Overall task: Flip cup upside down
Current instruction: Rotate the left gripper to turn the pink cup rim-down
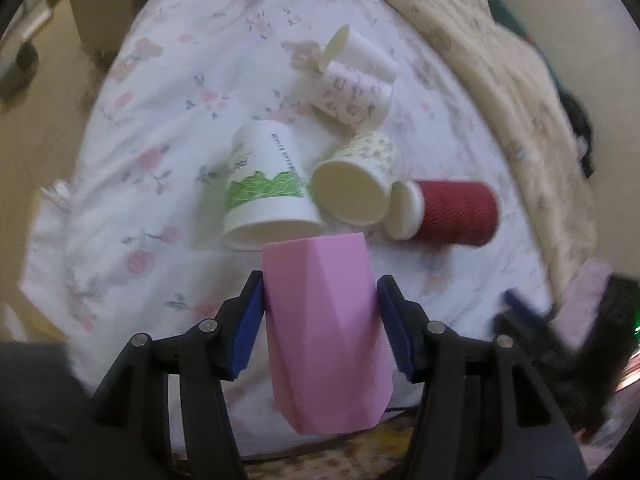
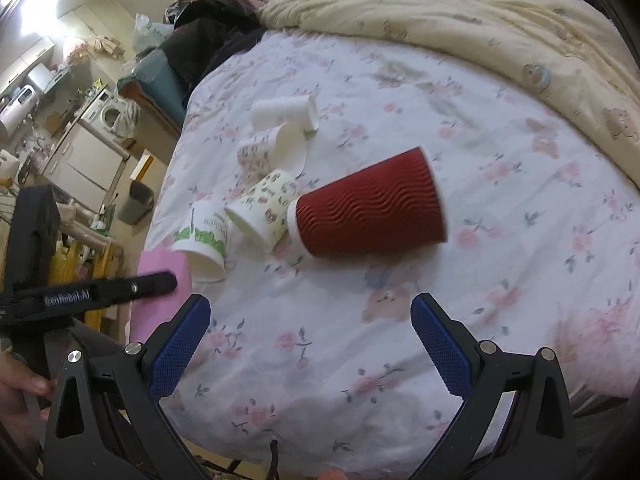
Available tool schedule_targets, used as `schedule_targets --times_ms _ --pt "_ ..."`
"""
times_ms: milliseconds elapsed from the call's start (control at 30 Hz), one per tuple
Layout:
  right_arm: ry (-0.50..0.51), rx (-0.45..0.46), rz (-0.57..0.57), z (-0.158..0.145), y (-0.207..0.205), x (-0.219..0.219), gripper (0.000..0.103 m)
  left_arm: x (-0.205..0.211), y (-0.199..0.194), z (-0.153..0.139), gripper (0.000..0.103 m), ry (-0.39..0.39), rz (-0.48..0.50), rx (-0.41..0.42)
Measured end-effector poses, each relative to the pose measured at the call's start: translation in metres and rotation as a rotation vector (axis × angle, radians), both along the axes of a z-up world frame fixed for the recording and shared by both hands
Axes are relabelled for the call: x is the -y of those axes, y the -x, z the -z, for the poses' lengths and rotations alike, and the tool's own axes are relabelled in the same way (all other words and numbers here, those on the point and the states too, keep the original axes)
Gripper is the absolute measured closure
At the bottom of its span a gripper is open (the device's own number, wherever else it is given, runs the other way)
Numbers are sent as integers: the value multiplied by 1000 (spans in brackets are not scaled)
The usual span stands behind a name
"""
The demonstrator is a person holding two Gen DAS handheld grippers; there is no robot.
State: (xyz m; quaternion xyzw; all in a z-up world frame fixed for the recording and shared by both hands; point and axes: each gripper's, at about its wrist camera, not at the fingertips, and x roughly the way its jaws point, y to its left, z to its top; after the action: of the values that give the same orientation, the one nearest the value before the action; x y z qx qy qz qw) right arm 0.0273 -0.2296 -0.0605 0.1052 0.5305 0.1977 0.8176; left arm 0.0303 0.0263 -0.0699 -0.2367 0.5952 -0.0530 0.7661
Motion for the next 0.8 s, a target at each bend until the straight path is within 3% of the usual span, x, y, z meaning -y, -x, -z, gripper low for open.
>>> schedule_targets --times_ms 133,267,533,800 --pt "-1 -18 -69 6 0 -15 0 3 -1 -14 51 -21 14 63" --pt "-77 -45 -141 7 4 -25 0 8 -1 -16 51 -46 30 74" --pt "-108 -72 -279 10 16 -54 0 20 0 -16 51 -57 62 77" --pt "-31 -158 -254 32 10 -54 0 20 1 -19 51 -43 67 93"
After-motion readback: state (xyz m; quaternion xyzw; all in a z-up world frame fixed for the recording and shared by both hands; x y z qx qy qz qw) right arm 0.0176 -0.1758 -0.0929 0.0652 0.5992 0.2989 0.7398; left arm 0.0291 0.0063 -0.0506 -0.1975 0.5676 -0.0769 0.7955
